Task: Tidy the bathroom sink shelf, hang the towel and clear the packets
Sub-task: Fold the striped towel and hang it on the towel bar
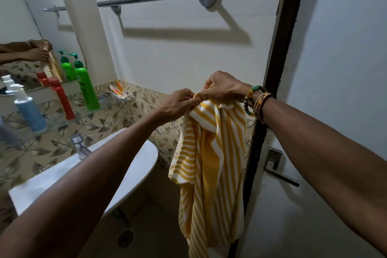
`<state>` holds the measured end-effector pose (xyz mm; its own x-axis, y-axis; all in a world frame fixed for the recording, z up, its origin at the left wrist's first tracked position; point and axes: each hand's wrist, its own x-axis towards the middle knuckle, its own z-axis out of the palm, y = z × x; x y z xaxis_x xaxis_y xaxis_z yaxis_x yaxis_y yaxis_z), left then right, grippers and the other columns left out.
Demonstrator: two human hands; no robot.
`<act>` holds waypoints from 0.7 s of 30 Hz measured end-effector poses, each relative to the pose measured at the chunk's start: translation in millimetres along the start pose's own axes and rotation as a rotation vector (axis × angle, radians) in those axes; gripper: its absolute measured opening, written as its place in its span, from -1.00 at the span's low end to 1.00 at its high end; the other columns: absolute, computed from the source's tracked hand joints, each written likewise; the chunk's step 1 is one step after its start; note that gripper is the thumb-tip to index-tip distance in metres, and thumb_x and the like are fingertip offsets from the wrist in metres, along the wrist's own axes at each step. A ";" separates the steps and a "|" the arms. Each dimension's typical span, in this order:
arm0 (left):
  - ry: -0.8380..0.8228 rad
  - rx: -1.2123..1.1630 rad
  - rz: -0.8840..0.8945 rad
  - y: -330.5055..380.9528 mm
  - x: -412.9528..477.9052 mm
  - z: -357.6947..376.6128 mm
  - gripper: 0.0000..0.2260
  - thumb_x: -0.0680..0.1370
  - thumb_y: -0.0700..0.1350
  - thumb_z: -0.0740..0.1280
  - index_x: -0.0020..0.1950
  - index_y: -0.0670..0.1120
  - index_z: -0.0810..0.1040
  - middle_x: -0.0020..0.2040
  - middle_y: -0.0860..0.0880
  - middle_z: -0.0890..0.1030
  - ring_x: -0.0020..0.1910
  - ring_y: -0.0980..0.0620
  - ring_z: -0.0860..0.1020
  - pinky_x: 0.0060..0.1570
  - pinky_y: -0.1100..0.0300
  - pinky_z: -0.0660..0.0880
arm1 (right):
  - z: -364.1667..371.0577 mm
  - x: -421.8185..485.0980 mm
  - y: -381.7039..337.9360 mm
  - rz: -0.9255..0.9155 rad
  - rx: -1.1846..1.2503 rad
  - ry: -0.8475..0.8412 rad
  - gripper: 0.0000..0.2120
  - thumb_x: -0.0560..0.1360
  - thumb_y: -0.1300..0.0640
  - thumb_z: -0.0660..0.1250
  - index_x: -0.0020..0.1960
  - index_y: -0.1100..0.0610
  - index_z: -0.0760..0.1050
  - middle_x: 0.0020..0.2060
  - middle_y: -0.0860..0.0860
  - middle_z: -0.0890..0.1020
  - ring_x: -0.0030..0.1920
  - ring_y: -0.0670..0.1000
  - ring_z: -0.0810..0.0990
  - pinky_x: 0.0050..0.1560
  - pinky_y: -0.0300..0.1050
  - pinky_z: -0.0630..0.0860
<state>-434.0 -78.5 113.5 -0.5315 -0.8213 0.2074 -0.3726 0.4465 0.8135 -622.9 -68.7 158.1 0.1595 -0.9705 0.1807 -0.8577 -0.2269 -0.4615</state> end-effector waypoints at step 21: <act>-0.010 0.452 -0.006 -62.9 -9.8 11.8 -0.67 0.58 -0.08 0.31 -0.37 -0.12 0.41 -0.42 -0.06 0.33 -0.46 0.04 0.23 -0.37 0.12 0.22 | -19.2 -1.1 29.2 0.236 0.149 0.540 -0.83 0.39 -0.04 0.39 -0.19 0.07 0.60 -0.26 -0.07 0.64 -0.21 -0.05 0.59 -0.29 -0.19 0.50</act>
<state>-414.4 -94.3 53.9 -0.5347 -0.8219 0.1966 -0.6691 0.5538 0.4956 -657.5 -72.7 161.1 -0.3309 -0.8265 0.4554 -0.7556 -0.0571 -0.6526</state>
